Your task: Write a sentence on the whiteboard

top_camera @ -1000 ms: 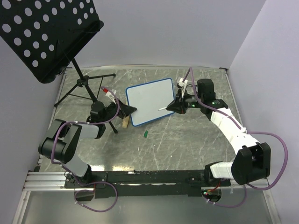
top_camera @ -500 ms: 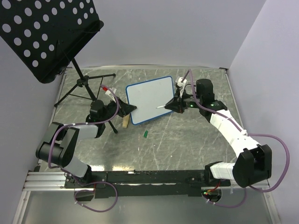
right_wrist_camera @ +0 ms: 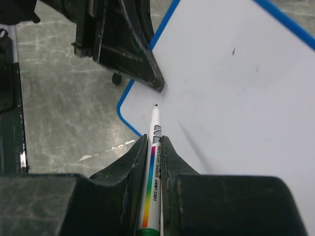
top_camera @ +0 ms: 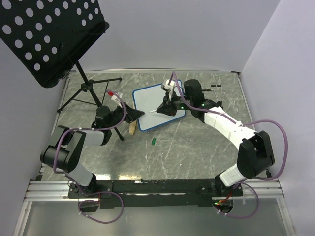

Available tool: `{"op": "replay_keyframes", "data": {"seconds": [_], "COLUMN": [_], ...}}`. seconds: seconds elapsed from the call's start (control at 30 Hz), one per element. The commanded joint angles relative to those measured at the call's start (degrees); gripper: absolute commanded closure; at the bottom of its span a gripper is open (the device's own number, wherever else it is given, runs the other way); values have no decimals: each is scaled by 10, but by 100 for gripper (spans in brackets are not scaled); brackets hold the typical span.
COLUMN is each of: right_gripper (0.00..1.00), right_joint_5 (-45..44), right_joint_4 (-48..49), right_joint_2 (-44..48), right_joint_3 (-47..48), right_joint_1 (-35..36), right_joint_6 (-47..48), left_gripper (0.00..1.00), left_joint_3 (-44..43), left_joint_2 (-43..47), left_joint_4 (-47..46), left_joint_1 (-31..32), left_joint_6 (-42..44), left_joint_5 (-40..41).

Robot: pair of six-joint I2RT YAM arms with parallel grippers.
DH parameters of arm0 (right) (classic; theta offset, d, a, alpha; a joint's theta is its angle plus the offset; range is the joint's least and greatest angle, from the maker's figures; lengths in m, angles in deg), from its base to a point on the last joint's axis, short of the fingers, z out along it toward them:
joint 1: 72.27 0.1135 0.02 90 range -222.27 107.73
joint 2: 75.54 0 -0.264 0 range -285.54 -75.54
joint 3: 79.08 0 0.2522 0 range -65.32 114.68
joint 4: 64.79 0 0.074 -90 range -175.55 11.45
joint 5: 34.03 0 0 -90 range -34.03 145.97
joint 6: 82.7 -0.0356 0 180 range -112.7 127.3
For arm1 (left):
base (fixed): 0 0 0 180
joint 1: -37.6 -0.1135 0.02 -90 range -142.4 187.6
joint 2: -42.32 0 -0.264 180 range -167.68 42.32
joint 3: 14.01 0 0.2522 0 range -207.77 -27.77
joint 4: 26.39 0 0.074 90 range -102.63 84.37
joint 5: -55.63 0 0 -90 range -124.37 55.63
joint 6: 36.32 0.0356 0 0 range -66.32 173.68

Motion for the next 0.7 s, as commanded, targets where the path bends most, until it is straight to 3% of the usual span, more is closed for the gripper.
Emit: {"op": "replay_keyframes", "data": {"seconds": [0.0, 0.27, 0.67], "right_gripper": [100, 100, 100], "right_joint_5": [-31, -61, -80], "right_joint_4": [39, 28, 43], "right_joint_2": [-17, -62, -64], "right_joint_3": [45, 108, 97], "right_joint_1": [16, 30, 30], "right_joint_6": [-17, -34, -44], "left_gripper": [99, 99, 99], "left_joint_3": [-1, 9, 9], "left_joint_2": [-5, -15, -8], "left_joint_4": [-129, -157, -150], "left_joint_1": [2, 2, 7], "left_joint_6": [-39, -61, -57], "left_joint_5": [-10, -10, -6]}}
